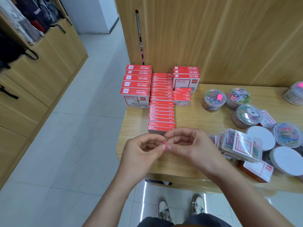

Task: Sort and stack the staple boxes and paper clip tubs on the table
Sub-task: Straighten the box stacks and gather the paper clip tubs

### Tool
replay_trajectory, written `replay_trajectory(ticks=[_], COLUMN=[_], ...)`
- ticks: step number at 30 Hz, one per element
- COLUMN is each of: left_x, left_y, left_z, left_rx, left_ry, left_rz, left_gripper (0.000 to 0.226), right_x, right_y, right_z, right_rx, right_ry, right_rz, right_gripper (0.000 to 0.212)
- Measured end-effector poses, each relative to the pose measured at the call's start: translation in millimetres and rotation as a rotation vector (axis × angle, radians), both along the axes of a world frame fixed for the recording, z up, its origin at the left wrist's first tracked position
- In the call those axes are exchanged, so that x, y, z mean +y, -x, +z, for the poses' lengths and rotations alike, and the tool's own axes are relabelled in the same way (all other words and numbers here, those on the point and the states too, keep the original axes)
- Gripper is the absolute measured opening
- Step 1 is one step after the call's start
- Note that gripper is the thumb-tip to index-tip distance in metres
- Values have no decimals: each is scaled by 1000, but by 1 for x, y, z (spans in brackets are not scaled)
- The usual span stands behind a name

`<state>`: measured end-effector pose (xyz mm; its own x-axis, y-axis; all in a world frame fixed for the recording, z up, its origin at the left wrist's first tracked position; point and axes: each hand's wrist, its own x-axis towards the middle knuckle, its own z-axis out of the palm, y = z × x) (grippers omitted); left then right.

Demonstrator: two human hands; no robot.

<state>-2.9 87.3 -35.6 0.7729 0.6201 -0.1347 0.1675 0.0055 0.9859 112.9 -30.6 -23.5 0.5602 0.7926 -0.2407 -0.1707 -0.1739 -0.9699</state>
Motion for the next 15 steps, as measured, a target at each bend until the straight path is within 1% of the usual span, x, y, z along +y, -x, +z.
replay_trajectory(ticks=[3, 5, 9, 13, 15], left_x=[6, 8, 10, 14, 15], left_y=[-2, -2, -5, -8, -10], left_z=[-1, -2, -7, -13, -14], left_rx=[19, 29, 58, 90, 96], left_ry=[99, 97, -53, -172, -225], left_rz=[-12, 11, 139, 279, 325], left_gripper=[17, 19, 21, 16, 16], right_x=[4, 9, 20, 25, 24], right_y=[-1, 1, 8, 5, 3], right_z=[0, -3, -11, -19, -21], right_rx=[-131, -293, -669, -999, -1097], right_ry=[49, 103, 140, 146, 155], right_rz=[38, 19, -46, -152, -216], right_gripper=[24, 25, 25, 25, 24])
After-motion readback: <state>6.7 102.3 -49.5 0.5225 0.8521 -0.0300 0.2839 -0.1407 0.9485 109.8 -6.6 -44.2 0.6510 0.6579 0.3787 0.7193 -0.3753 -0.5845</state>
